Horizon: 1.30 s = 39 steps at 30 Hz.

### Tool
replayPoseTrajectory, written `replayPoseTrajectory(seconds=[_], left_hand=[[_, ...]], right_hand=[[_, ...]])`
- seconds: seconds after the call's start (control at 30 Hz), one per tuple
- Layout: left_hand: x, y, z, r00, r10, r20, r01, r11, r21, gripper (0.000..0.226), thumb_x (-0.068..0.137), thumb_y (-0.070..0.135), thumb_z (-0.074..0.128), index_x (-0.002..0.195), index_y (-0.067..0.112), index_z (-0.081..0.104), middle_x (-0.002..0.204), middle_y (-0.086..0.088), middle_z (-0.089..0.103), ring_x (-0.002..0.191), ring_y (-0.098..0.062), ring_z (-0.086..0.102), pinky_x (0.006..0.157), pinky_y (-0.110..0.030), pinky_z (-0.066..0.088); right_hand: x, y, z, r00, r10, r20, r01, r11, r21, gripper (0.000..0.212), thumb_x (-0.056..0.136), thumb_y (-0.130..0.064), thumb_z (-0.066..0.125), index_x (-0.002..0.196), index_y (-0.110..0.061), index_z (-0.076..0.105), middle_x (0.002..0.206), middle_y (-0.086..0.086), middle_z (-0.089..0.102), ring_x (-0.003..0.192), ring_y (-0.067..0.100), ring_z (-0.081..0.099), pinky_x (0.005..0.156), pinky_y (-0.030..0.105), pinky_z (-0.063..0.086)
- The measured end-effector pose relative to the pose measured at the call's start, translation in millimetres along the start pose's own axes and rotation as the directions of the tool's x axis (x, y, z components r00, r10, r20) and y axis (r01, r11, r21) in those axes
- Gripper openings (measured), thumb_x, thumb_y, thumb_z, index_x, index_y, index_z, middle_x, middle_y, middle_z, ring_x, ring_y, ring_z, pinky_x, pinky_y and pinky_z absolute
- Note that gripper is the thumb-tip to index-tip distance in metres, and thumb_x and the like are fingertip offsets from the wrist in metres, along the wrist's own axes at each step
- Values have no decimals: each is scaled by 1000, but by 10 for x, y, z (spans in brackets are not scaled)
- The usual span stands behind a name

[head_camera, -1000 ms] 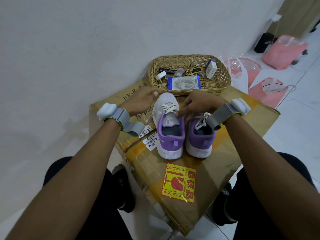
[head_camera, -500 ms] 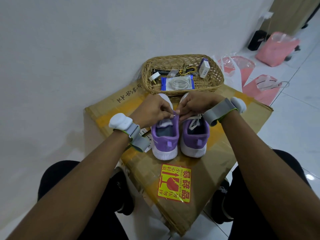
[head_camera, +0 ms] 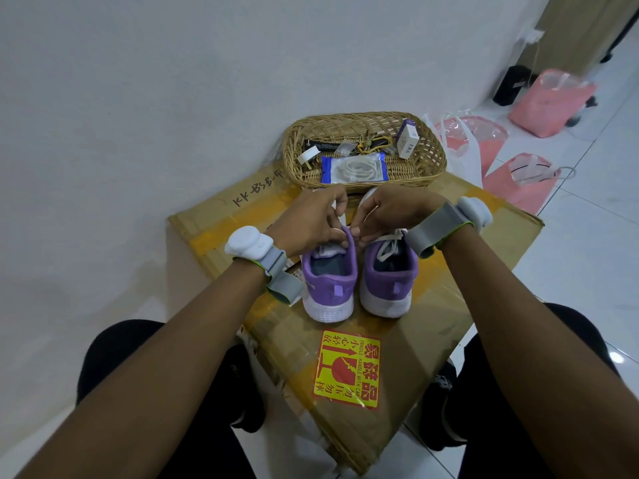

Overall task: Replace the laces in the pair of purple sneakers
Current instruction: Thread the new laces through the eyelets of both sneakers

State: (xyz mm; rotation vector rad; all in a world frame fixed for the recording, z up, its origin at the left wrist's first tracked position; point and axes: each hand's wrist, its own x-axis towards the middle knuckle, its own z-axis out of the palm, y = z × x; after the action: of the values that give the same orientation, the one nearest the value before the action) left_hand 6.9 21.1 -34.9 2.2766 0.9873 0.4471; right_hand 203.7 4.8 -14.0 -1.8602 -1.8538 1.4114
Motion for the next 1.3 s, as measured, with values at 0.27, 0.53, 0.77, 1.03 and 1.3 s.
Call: replayPoseTrajectory(seconds=[0.27, 0.53, 0.77, 1.03, 1.3], left_hand=[[-25, -149, -215, 998, -56, -24, 59, 992, 113, 53, 62, 18, 84, 99, 30, 49, 85, 10, 64, 83, -22, 59, 75, -48, 52], [-35, -215, -308, 989, -141, 39, 139, 989, 55, 64, 64, 19, 88, 114, 25, 49, 103, -3, 55, 96, -29, 55, 80, -44, 50], [-15, -192, -307, 983, -171, 66, 170, 985, 20, 67, 66, 15, 86, 120, 29, 48, 107, -3, 56, 102, -30, 56, 85, -46, 52], [22, -220, -331, 965, -225, 135, 226, 974, 7, 73, 67, 13, 86, 125, 32, 46, 109, -1, 54, 104, -28, 57, 84, -44, 52], [133, -152, -256, 971, -223, 91, 240, 915, -325, 39, 89, 8, 66, 122, 25, 55, 109, 1, 73, 101, -15, 66, 95, -39, 53]], right_hand=[[42, -125, -96, 894, 114, -434, 175, 801, 572, 23, 98, -5, 40, 80, -6, 53, 81, 12, 66, 74, 25, 66, 74, 40, 58], [-84, -92, -59, 993, -93, -70, 45, 862, -505, 8, 82, -35, 73, 83, -28, 75, 84, -6, 70, 78, 16, 63, 68, 31, 50], [-102, -77, -118, 897, -133, -423, -112, 855, -507, 38, 74, -32, 79, 110, -31, 68, 105, -2, 65, 96, 24, 62, 70, 30, 43], [-63, -59, -101, 973, -130, -192, 15, 862, -506, 9, 75, -33, 80, 70, -35, 73, 75, -10, 69, 81, 17, 63, 71, 34, 53], [-120, -43, -159, 950, -142, -277, 16, 911, -411, 37, 89, -51, 62, 83, -19, 79, 79, 6, 70, 74, 22, 61, 65, 32, 43]])
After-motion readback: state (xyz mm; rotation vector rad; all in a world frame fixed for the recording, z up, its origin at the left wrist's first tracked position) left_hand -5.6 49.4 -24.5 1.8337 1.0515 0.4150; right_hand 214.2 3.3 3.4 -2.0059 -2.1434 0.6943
